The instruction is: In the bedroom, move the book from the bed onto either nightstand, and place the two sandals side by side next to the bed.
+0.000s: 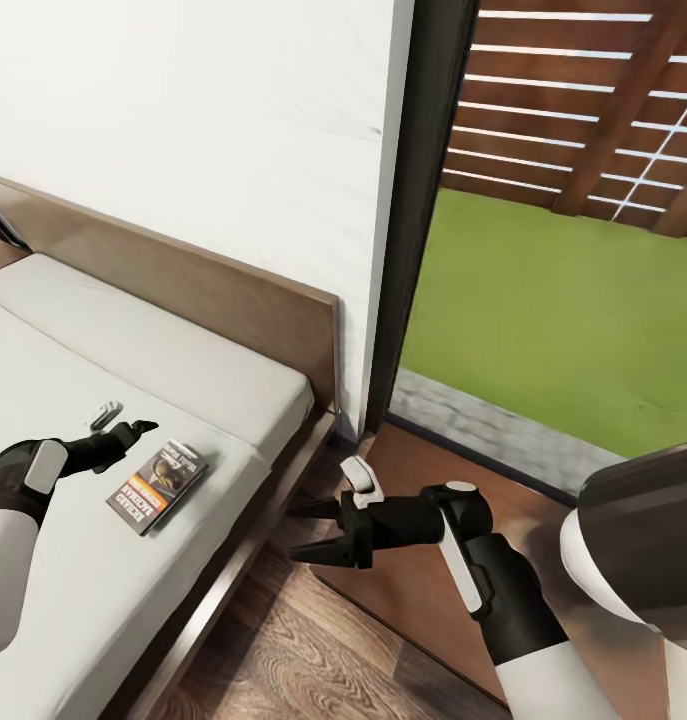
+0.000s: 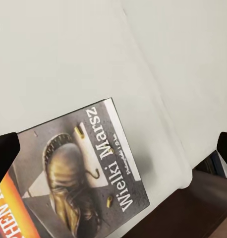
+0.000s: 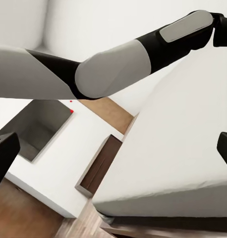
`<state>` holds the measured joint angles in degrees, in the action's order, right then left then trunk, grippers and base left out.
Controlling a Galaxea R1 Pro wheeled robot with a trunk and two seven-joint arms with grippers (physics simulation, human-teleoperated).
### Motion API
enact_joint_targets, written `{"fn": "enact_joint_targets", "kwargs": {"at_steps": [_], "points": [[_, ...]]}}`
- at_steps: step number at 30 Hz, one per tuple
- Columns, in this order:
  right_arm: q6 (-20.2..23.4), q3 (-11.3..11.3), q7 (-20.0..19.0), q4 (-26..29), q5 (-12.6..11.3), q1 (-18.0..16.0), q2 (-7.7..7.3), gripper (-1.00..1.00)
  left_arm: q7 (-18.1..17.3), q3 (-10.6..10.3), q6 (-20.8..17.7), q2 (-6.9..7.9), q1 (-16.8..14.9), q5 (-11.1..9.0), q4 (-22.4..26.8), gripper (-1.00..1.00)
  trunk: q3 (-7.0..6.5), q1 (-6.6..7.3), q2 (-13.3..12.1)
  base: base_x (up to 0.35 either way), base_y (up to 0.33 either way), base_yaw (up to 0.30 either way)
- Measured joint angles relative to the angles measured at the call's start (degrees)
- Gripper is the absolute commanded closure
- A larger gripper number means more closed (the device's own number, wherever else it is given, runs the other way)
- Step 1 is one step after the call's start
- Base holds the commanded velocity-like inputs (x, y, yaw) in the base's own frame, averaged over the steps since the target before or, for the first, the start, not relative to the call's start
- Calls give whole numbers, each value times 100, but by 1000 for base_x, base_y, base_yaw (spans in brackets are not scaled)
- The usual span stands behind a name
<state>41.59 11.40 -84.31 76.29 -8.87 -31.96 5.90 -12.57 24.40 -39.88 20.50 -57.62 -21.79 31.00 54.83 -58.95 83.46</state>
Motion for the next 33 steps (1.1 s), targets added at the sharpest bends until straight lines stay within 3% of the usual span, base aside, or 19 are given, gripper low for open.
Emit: {"fn": "enact_joint_targets", "kwargs": {"at_steps": [33], "points": [[0, 9, 0, 0, 1, 0, 7, -100, -6, -1, 142, -70, 0, 4, -96, -100, 17, -21, 39, 19, 11, 0]]}}
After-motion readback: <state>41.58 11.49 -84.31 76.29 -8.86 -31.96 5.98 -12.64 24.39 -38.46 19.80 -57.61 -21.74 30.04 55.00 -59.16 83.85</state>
